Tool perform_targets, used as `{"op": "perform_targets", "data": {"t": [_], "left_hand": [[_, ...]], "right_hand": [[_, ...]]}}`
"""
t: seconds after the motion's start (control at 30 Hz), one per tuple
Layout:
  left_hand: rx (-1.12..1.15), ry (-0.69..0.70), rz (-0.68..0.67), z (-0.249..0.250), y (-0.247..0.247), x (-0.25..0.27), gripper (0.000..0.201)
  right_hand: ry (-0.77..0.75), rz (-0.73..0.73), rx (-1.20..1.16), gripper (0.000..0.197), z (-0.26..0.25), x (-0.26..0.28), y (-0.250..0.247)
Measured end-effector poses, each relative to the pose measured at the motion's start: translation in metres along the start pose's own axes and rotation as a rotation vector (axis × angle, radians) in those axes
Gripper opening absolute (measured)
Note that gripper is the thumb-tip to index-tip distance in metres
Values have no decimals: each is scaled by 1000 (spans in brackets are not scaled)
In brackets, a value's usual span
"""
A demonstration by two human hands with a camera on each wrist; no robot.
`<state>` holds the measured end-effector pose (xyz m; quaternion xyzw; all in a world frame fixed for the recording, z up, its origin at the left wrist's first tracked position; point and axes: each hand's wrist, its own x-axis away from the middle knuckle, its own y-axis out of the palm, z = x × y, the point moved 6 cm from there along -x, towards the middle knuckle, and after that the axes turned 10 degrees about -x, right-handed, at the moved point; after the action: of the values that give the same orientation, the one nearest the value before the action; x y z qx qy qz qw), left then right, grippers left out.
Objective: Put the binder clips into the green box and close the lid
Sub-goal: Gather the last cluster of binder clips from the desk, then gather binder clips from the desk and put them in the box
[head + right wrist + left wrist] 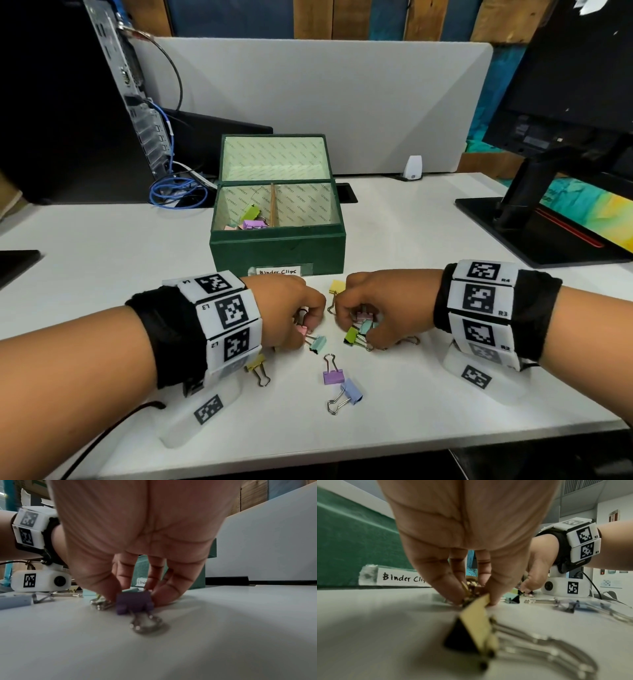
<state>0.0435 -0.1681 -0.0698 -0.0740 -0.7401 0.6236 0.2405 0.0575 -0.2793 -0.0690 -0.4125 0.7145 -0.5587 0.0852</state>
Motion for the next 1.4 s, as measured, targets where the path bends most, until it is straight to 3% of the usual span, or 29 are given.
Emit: {"op": "perform_targets", "data": {"t": [0.3,0.63,1.0,1.23,1.4], "left_hand": [[-16,1,-52,-2,-3,0,22],[11,-56,19,-7,-5,1,27],[234,-134,331,-53,-43,27,23],[448,-214,478,-82,-81,28,14],[544,-204,646,-84,-112,7,16]], "right_hand": [[35,36,12,18,6,-2,-3],[3,147,-36,16,7,0,-10],[-60,338,-70,20,2,2,-48],[-192,696,-126,17,-19,-22,-134],[-139,549,-240,22,-9,-48,-127]]}}
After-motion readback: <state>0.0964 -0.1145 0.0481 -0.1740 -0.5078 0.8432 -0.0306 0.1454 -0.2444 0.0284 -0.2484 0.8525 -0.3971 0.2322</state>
